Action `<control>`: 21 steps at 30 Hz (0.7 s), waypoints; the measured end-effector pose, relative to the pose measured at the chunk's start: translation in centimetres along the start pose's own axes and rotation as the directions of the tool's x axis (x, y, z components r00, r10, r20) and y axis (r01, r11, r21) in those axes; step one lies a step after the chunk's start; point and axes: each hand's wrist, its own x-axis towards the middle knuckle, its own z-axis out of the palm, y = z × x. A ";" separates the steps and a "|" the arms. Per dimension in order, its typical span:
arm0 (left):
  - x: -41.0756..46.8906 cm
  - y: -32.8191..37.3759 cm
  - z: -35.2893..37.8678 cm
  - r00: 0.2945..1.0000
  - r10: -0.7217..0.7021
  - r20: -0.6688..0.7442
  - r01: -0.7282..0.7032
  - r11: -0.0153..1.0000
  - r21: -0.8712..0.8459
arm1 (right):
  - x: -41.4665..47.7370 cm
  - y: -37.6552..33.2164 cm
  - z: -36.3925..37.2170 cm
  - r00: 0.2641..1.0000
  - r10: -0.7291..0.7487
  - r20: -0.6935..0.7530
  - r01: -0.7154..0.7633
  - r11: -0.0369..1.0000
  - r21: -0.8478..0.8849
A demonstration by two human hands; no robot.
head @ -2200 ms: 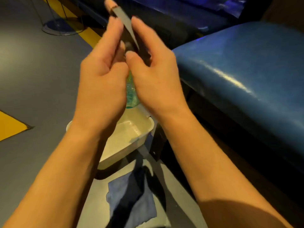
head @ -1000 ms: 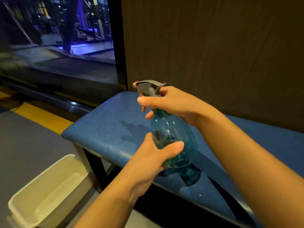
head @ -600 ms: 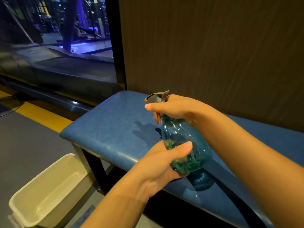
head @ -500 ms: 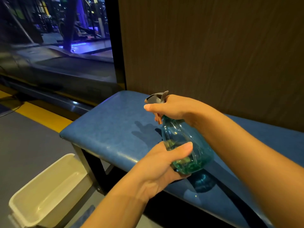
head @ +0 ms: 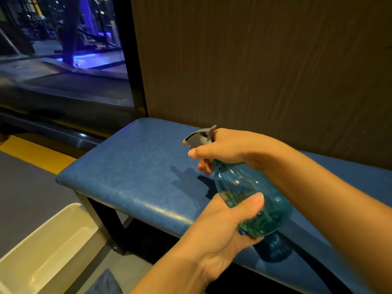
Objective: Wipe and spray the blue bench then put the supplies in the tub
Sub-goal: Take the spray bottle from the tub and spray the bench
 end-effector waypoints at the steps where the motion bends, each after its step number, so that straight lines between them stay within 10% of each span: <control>1: 0.1 -0.2 0.3 1.000 -0.012 0.016 0.012 1.000 -0.010 | -0.3 0.2 -0.1 1.000 0.015 -0.009 -0.015 1.000 -0.010; 21: 2.0 -1.4 6.0 0.976 -0.212 0.054 0.211 0.977 0.035 | -5.1 4.6 -3.9 0.976 0.165 -0.141 -0.156 0.985 0.075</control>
